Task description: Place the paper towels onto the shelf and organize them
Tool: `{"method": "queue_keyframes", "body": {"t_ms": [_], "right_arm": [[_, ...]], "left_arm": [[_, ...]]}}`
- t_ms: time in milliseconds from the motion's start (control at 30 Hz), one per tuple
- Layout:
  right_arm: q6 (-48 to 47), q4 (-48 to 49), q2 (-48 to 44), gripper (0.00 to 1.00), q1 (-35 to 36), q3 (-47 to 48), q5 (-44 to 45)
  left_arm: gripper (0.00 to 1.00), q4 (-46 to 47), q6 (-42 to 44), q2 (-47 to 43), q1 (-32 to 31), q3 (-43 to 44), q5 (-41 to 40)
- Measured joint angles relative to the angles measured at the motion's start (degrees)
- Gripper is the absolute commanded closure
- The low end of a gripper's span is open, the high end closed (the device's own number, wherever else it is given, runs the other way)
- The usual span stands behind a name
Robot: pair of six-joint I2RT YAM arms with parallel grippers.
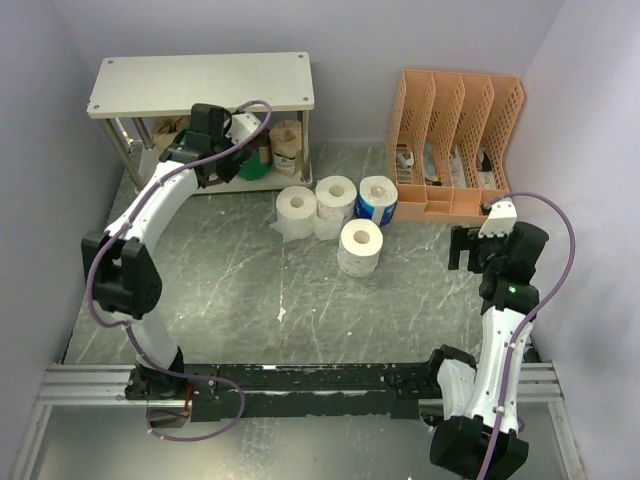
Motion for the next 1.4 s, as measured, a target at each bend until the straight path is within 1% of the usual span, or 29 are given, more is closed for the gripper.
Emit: {"method": "queue_keyframes", "body": {"t_ms": [100, 267, 400, 533, 700, 800, 933, 1000, 1133, 1267, 1333, 1367, 1400], "right_arm": [[0.0, -0.09, -0.52, 0.0, 0.0, 0.0, 0.0], [-0.02, -0.15, -1.42, 0.0, 0.0, 0.0, -0.07], [-0.02, -0.17, -1.64, 0.0, 0.0, 0.0, -0.24], [-0.04, -0.17, -1.64, 0.0, 0.0, 0.0, -0.28], [-0.04, -0.17, -1.64, 0.0, 0.0, 0.0, -0.42], [-0.04, -0.17, -1.64, 0.0, 0.0, 0.0, -0.46], [-0.04, -0.17, -1.64, 0.0, 0.0, 0.0, -0.46], [-0.04, -0.15, -1.64, 0.0, 0.0, 0.0, -0.46], [-0.07, -0.15, -1.62, 0.0, 0.0, 0.0, -0.44], [-0.07, -0.13, -1.38, 0.0, 0.0, 0.0, -0.33], [-0.07, -0.13, -1.03, 0.0, 0.0, 0.0, -0.22], [-0.07, -0.13, -0.9, 0.0, 0.0, 0.0, -0.17], [-0.07, -0.13, -0.68, 0.0, 0.0, 0.0, -0.11]], "left_arm": [[0.06, 1.36, -0.96, -5.38, -1.36, -1.92, -0.15], [0.06, 3.91, -2.95, -17.25, -5.77, -6.56, -0.44], [0.05, 3.13, -5.2, -24.13, -7.32, -9.09, 2.03], [0.06, 0.72, -9.16, -26.97, -7.04, -10.32, 6.43], [0.06, -4.5, -20.83, -26.91, -7.04, -10.64, 14.08], [0.06, -3.69, -27.58, -27.52, -6.93, -12.68, 23.32], [0.06, 5.88, -37.31, -33.62, -6.97, -24.5, 35.3], [0.06, 11.32, -43.17, -36.57, -6.97, -29.81, 39.15], [0.06, 20.76, -55.6, -39.43, -6.97, -35.3, 45.44], [0.06, 35.56, -67.56, -41.31, -6.69, -43.6, 54.6], [0.06, 45.68, -73.53, -40.3, -6.69, -47.98, 58.69], [0.05, 49.2, -75.97, -39.67, -6.71, -49.57, 59.76], [0.06, 55.6, -79.36, -38.51, -6.69, -52.22, 61.11]]}}
